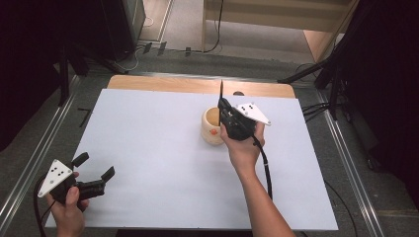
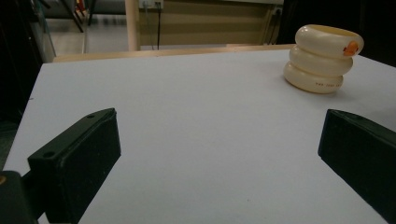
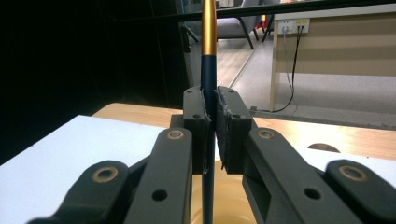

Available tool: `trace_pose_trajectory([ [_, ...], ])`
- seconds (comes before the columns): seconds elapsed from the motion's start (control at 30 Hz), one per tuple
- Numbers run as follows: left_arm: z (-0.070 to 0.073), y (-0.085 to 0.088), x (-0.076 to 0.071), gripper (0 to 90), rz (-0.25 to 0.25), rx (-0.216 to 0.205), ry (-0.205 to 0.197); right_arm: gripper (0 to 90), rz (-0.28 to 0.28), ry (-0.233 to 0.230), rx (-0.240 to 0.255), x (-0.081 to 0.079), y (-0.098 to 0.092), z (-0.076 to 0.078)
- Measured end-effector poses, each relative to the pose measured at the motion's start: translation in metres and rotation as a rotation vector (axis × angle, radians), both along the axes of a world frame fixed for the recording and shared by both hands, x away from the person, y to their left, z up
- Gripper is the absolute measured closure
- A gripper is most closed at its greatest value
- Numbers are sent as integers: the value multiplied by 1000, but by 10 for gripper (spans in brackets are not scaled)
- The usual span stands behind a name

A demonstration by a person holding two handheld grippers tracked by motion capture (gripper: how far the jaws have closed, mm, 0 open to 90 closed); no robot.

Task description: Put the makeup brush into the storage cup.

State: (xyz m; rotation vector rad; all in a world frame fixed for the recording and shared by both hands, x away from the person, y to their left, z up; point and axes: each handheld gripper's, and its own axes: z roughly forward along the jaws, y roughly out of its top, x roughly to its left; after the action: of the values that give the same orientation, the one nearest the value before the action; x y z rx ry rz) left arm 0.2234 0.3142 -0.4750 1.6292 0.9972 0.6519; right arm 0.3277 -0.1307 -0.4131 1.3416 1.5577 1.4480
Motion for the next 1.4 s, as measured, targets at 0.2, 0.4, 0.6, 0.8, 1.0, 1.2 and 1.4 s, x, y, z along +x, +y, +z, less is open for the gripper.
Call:
trace_pose_trajectory([
  [0.2,0,0,0,0,-1,1,0,842,-6,4,-5,7,0,-2],
  [0.4,0,0,0,0,-1,-1,0,842,-18,10,-12,14,0,-7],
  [0.6,0,-1,0,0,-3,-1,0,841,-25,21,-23,20,-1,-13],
  [0.8,0,0,0,0,0,0,0,841,-31,24,-36,25,1,-18],
  [1.0,0,0,0,0,0,0,0,841,-33,40,-43,29,3,-24],
  [1.2,0,1,0,0,1,-1,0,841,-30,53,-52,31,5,-29],
  [1.4,0,0,0,0,1,0,0,841,-27,64,-64,33,9,-33],
])
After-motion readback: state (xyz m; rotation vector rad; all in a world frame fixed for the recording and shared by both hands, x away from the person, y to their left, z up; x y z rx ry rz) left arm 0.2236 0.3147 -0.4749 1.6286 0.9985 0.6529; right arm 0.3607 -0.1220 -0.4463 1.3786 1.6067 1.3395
